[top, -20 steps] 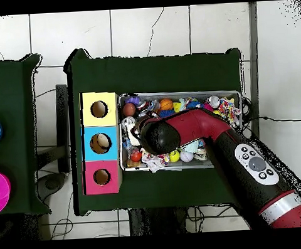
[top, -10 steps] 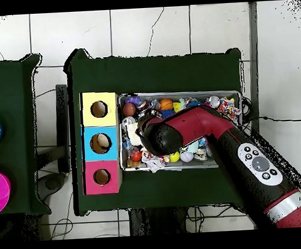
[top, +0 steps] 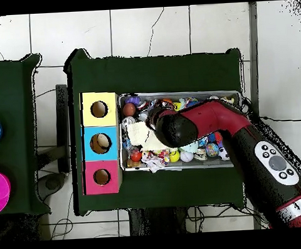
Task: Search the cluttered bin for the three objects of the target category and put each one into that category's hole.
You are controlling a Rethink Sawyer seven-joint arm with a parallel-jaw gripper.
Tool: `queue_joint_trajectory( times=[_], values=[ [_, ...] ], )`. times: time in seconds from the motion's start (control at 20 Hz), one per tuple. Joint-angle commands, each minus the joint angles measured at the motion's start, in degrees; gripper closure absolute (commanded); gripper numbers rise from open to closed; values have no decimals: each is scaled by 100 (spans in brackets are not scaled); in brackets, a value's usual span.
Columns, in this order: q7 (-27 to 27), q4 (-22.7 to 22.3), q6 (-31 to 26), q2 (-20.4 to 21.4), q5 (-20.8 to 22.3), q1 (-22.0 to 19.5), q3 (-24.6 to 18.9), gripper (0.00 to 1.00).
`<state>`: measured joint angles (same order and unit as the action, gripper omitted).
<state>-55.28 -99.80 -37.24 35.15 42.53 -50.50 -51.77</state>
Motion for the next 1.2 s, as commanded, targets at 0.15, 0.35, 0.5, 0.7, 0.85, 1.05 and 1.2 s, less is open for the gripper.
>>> queue_joint_trajectory(
  times=[0.15,0.35,0.5,0.7,0.85,1.05,1.2],
  values=[
    [2313,740,-1122,-372,298,-299,-11,0],
    [2330,934,-1077,-271,612,-242,173,0],
    [2386,905,-943,-287,784,-275,209,0],
    [2239,733,-656,-317,1086,-268,322,0],
    [2183,681,-548,-371,1318,-242,394,0],
    [2013,760,-408,-325,1680,-194,500,0],
    [2049,829,-267,-454,1920,-231,530,0]
  ],
)
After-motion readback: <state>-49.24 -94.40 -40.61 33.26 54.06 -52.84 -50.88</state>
